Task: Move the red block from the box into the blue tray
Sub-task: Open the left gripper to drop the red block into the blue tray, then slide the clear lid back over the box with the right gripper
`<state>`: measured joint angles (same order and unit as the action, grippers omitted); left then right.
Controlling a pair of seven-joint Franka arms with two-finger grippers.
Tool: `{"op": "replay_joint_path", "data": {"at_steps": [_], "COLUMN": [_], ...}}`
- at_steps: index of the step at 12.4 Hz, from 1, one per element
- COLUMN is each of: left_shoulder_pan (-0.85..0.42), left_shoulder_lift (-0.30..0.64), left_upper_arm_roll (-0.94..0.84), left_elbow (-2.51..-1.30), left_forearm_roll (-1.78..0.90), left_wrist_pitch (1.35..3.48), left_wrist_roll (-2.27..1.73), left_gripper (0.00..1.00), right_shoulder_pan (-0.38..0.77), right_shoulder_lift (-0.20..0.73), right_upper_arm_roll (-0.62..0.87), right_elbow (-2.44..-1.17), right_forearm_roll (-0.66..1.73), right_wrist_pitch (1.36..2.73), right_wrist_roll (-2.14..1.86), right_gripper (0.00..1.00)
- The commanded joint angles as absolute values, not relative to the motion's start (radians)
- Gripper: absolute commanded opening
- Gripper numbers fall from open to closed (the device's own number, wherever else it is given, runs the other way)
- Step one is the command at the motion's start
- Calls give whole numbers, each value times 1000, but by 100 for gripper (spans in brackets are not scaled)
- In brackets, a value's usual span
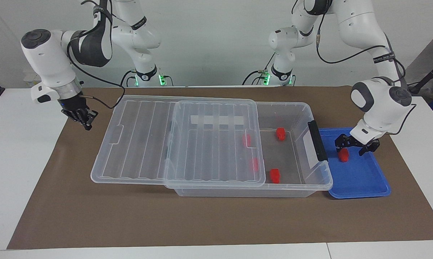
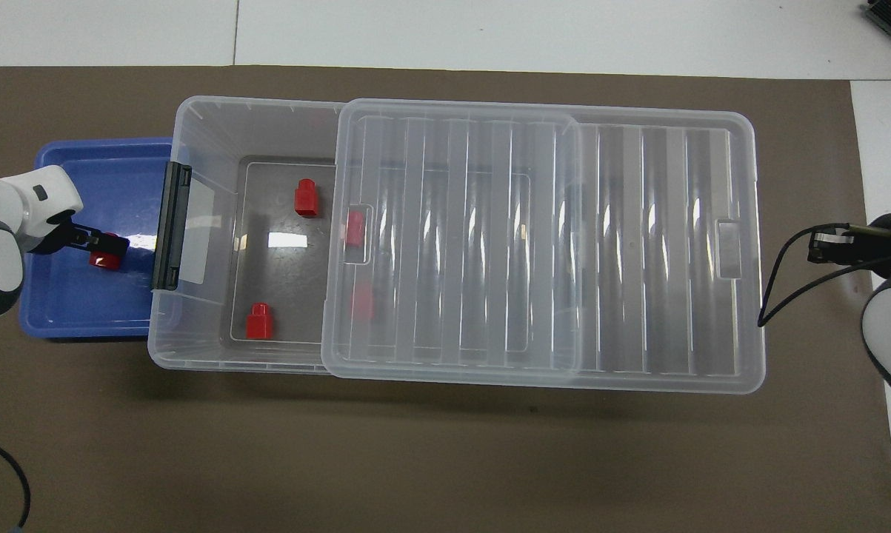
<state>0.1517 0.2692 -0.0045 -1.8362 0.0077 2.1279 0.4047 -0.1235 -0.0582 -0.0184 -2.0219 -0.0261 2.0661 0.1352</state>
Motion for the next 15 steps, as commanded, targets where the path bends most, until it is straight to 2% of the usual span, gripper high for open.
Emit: {"op": "replay_joint_path", "data": {"at_steps": [1,6,9,12,15], "left_shoulder_pan": [121,94,29,-37,-58], "left_shoulder_lift": [166,-50,-72,-115,-115], "left_upper_arm_roll": [-9,-15,-55,-60,-57], "left_elbow": [-1772,-1756,-1642,-1689,-1683], "left_forearm_roll": [-2,-2,3,3,3], "left_wrist_pitch": [1924,1714,1518,1476,1485], "left_wrist_roll": [331,316,174,175,175], "left_gripper": [100,100,100,100,100], "right_shoulder_pan": [-92,-32,27,86,141], "right_shoulder_lift": [-61,-63,-64,-64,-69], "right_upper_arm_roll": [-14,-12,-12,-12,-11], "right_elbow": [-2054,-2060,-2060,-2060,-2060], "right_forearm_roll": [-14,-12,-12,-12,-9], "right_wrist_pitch": [2109,2109,2100,2103,2097], "right_wrist_roll": [115,120,114,121,120], "right_gripper": [0,0,0,0,0]}}
